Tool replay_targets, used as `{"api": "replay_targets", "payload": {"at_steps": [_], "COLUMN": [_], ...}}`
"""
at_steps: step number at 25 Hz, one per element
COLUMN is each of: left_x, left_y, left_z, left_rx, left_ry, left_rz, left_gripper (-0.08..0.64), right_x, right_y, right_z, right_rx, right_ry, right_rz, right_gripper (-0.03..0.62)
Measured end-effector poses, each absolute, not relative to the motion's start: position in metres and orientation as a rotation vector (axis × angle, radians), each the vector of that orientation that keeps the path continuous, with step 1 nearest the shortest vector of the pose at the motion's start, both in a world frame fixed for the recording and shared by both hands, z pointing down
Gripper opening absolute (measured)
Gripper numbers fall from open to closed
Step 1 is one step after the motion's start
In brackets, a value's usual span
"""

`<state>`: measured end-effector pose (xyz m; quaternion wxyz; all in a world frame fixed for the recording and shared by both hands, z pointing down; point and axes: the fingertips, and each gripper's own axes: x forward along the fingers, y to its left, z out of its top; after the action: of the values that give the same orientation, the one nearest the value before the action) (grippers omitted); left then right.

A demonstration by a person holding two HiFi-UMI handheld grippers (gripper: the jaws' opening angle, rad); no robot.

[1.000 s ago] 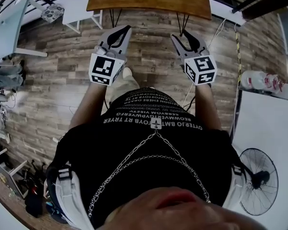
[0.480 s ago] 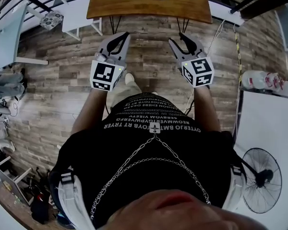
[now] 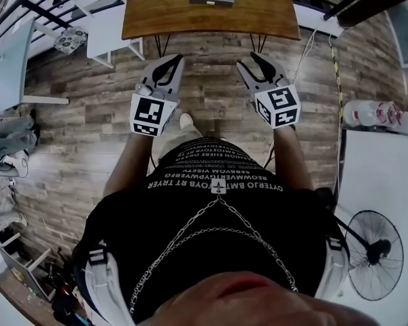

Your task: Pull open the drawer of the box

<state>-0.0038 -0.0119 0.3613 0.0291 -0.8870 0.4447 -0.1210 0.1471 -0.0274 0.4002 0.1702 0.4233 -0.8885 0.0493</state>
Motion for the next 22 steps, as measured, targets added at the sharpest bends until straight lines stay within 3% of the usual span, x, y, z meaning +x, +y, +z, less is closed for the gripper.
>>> {"api": "replay_targets", "payload": {"at_steps": [22], "left_x": [-0.056], "left_y": [-0.119], "left_z": [0.355], "left_rx": [-2.762], "left_ry": [1.330], "left_rz": [-0.358], "left_gripper": [0.005], "right_x": [0.102], "right_y": [-0.136], "right_z": [0.386], "right_rx": [1.257], "right_ry": [-2.498], "right_rz": [0.113], "right_gripper": [0.173]}}
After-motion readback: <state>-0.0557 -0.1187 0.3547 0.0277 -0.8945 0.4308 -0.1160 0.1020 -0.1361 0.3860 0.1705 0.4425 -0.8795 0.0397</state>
